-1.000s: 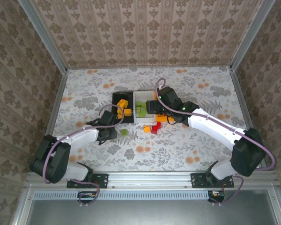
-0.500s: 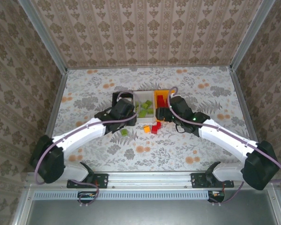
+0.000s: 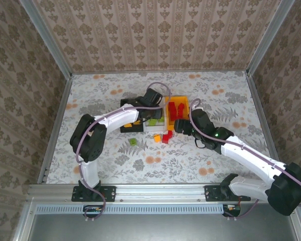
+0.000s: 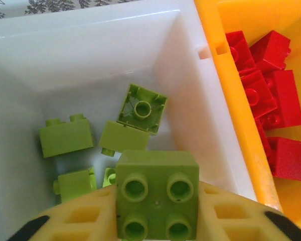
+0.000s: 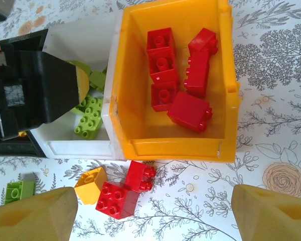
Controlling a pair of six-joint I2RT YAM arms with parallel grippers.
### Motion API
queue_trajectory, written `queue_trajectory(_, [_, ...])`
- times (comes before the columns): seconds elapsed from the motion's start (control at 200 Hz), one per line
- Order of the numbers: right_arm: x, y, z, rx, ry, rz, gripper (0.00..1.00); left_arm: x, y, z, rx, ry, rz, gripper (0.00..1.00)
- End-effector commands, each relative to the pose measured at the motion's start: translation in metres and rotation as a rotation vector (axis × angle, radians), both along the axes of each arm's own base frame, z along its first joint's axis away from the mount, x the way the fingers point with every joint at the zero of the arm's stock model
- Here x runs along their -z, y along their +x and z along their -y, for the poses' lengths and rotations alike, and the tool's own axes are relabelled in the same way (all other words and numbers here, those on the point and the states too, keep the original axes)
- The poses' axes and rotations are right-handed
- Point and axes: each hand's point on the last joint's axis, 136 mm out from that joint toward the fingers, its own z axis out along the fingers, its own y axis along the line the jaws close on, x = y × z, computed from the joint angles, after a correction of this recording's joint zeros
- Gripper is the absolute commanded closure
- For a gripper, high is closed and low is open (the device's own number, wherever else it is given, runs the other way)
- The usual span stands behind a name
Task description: Sort the legos into containers by color
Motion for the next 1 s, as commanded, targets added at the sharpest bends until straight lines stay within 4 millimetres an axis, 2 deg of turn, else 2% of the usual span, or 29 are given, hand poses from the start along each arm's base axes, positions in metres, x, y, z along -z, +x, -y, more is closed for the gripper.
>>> queue_trajectory(0.0, [-0.002,-0.003,0.011,0.033,-0.01,0.003,0.18,-0.009,0.003,0.002,0.017,0.003,0.004,0.57])
queue_trajectory(0.12, [-0.005,-0.002,0.012,0.036,-0.005,0.01,0.18,-0.019,0.001,0.004,0.018,-0.012,0.019,0.43])
queue_trajectory(0.29, [-0.008,-0.001,0.012,0.035,0.002,0.017,0.17,-0.039,-0.008,0.002,0.021,-0.039,0.054,0.38])
queue_trajectory(0.435, [-0.007,-0.001,0.011,0.032,0.005,0.012,0.17,-0.054,-0.03,-0.004,0.025,-0.075,0.075,0.28])
queue_trajectory(0.52, [-0.005,-0.001,0.01,0.032,0.008,0.008,0.17,-0.059,-0.047,-0.012,0.026,-0.085,0.074,0.26])
queue_trajectory(0.585, [-0.004,-0.001,0.01,0.03,0.011,0.005,0.17,-0.056,-0.061,-0.023,0.015,-0.079,0.066,0.25])
queue_trajectory(0.77, [-0.003,-0.001,0.009,0.028,0.011,0.0,0.17,-0.035,-0.098,-0.069,-0.054,-0.053,0.028,0.2])
queue_trajectory(0.995, [0.001,0.0,0.007,0.026,0.013,-0.009,0.17,0.0,-0.126,-0.114,-0.132,-0.002,-0.014,0.12])
